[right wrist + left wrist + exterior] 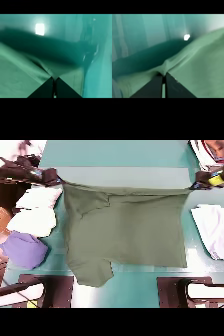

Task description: Fold the shirts.

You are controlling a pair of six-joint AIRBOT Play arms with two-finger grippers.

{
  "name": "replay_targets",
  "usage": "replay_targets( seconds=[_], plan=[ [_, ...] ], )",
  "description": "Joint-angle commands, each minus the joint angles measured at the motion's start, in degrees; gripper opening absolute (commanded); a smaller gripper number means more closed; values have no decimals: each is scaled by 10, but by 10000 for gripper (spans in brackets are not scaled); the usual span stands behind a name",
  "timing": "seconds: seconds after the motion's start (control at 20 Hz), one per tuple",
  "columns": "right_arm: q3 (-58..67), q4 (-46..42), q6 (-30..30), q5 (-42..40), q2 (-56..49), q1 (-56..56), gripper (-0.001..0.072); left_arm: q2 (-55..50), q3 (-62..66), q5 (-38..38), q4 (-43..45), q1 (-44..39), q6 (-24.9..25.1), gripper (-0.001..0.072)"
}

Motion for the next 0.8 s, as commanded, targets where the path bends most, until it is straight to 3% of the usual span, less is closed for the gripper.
replay_targets(
  seconds=[0.0, 0.2, 0.3, 0.45, 0.75],
  plan=[
    [9, 31, 0, -74, -97, 4, 17, -98, -14, 122, -1, -9, 24, 27],
    [74, 39, -11, -77, -131, -8, 17, -115, 16, 129, 1, 11, 26, 27],
    [66, 35, -29, -54, -115, -9, 17, -111, 35, 38, 4, 24, 27, 26],
    [-26, -25, -31, -64, -60, -9, 17, -104, 17, -73, 83, 22, 36, 26],
    [-218, -19, -32, -140, 27, -9, 18, -79, -122, -49, 92, -3, 35, 26]
  ],
)
